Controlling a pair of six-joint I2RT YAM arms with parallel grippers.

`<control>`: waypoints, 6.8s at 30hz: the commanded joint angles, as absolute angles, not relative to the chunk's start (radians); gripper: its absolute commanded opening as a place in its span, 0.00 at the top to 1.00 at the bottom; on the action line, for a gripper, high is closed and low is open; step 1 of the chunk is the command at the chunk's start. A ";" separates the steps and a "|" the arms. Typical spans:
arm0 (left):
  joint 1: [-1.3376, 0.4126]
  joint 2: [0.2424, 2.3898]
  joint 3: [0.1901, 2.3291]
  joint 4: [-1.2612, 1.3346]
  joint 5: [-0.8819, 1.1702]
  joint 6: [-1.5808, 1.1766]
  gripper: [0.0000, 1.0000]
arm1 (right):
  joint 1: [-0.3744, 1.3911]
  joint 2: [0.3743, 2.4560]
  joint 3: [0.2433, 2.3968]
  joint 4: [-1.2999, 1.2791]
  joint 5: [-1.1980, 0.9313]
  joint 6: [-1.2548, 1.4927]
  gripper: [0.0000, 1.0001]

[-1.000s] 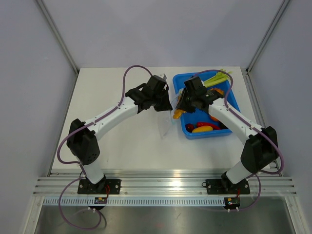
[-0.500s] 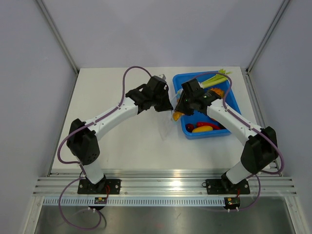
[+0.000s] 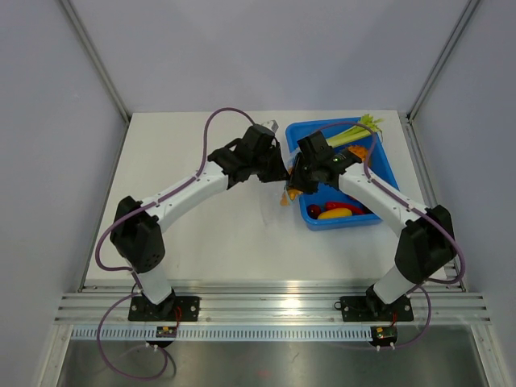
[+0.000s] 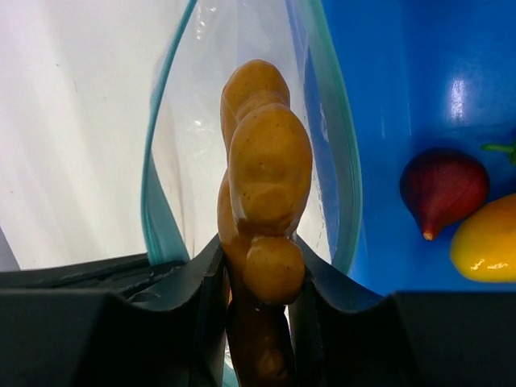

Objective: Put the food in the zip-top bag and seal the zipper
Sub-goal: Place the fake vegetable in the zipper food storage bag, then adjust the zipper on the food storage bag, then adjust the bin at the center of the board.

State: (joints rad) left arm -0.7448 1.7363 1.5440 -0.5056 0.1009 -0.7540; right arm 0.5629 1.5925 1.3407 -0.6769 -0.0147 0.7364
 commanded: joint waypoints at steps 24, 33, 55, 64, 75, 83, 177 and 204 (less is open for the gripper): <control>-0.742 1.644 1.471 -0.371 0.178 -0.698 1.00 | 0.572 1.433 1.410 -0.709 0.138 0.653 0.40; -0.744 1.618 1.448 -0.359 0.186 -0.696 1.00 | 0.557 1.371 1.286 -0.635 0.176 0.739 0.41; -0.583 1.531 1.667 -0.793 0.129 -0.480 1.00 | 0.587 1.533 1.512 -0.635 0.081 0.640 1.00; -0.555 1.523 1.547 -0.786 0.228 -0.468 1.00 | 0.598 1.636 1.473 -0.574 -0.044 0.644 1.00; -0.555 1.539 1.471 -0.727 0.181 -0.469 1.00 | 0.598 1.674 1.532 -0.627 -0.007 0.569 0.49; -0.555 1.554 1.473 -0.683 0.236 -0.482 1.00 | 0.560 1.455 1.470 -0.745 0.207 0.563 0.27; -0.554 1.505 1.402 -0.643 0.242 -0.451 1.00 | 0.091 1.368 1.645 -1.319 0.483 0.621 1.00; -0.554 1.531 1.425 -0.649 0.239 -0.445 1.00 | 0.092 0.874 0.683 -0.842 0.474 1.720 1.00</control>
